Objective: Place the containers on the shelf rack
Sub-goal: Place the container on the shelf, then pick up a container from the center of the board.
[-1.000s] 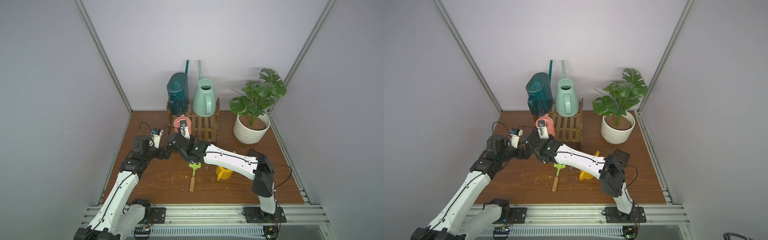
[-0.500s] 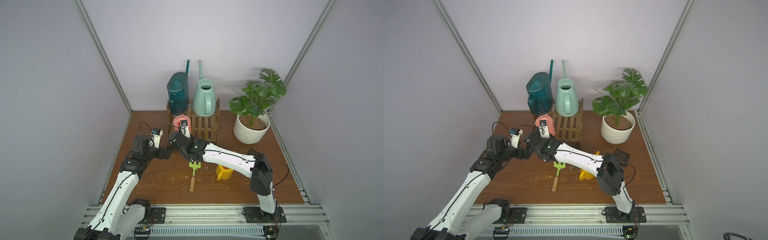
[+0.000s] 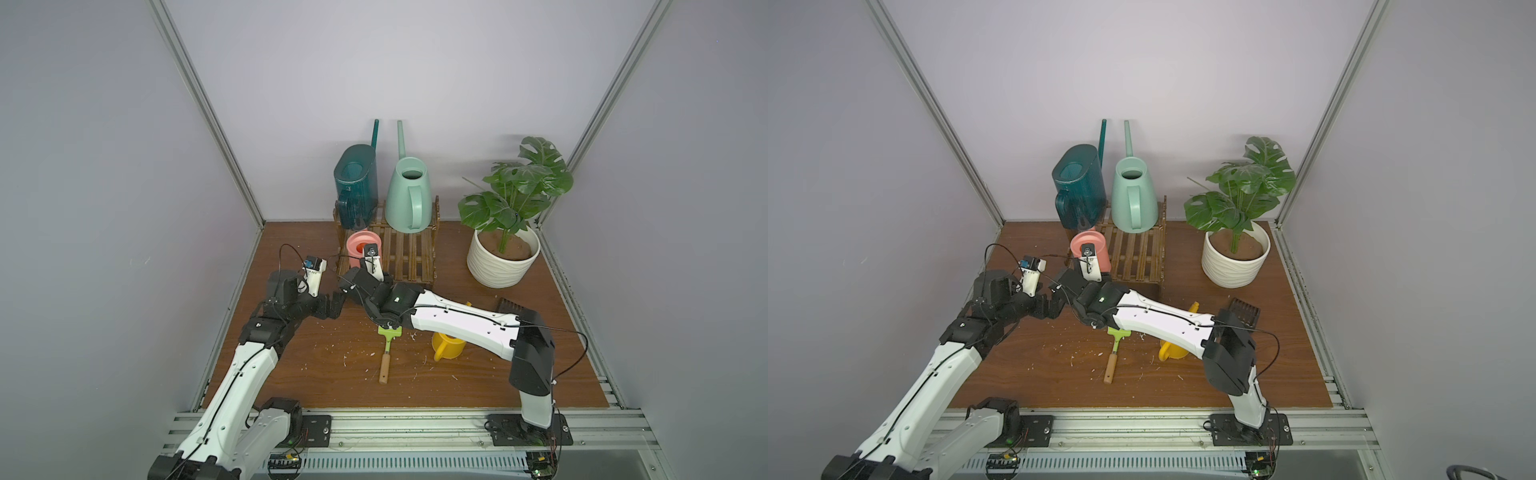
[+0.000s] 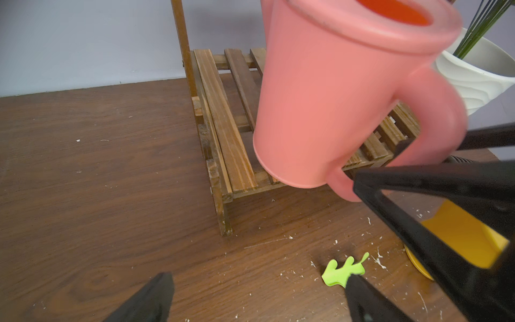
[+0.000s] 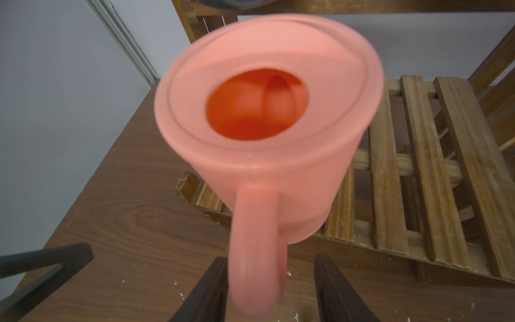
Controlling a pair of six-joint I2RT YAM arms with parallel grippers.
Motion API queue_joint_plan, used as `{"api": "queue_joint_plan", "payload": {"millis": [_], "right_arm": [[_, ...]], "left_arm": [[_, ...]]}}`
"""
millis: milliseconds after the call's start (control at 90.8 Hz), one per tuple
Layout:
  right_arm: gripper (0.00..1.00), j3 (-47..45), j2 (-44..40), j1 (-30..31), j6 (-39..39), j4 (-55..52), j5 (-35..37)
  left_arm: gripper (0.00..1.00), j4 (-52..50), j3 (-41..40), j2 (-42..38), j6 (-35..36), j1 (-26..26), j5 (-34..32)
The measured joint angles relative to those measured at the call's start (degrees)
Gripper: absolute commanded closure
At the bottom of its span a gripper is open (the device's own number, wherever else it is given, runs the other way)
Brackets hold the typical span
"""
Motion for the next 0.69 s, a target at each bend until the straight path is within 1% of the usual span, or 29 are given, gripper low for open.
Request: {"api": "queue_joint_plan", "payload": {"millis": [176,264,363,407,484,572,694], "right_arm": [[0.46,-5.7,-5.7,1.1,0.9,1.6,0.0],[0.45,-9.2,-9.4,1.9,1.6,2.8,0.1],[0.44,-13.9,-14.3,2.5,2.4,3.8,0.3],[0.44,-16.2,-16.9,2.8,3.0,4.3,0.3],[0.43,-20.3,-21.3,3.0,4.0,4.5,0.6],[0.41,-23.8,-25.5,3.0,5.6,3.6,1.9],[0.38,-27.8,-30.4,2.2,7.9,1.6,3.7]], "left_arm": [[0.01,-0.5,0.0,-0.9,0.7,0.0,0.2],[0.02,-1.6,0.0,-2.0,2.0,0.0,1.6],[0.01,-3.8,0.1,-3.5,3.7,0.0,5.3],[0.00,-4.7,0.1,-4.4,4.3,0.0,7.8],[0.01,-6.2,0.1,-6.2,5.0,-0.4,11.9],[0.02,-7.4,0.4,-7.9,5.5,-3.5,14.6],[0.03,-8.7,1.6,-7.9,5.6,-11.4,16.7]]}}
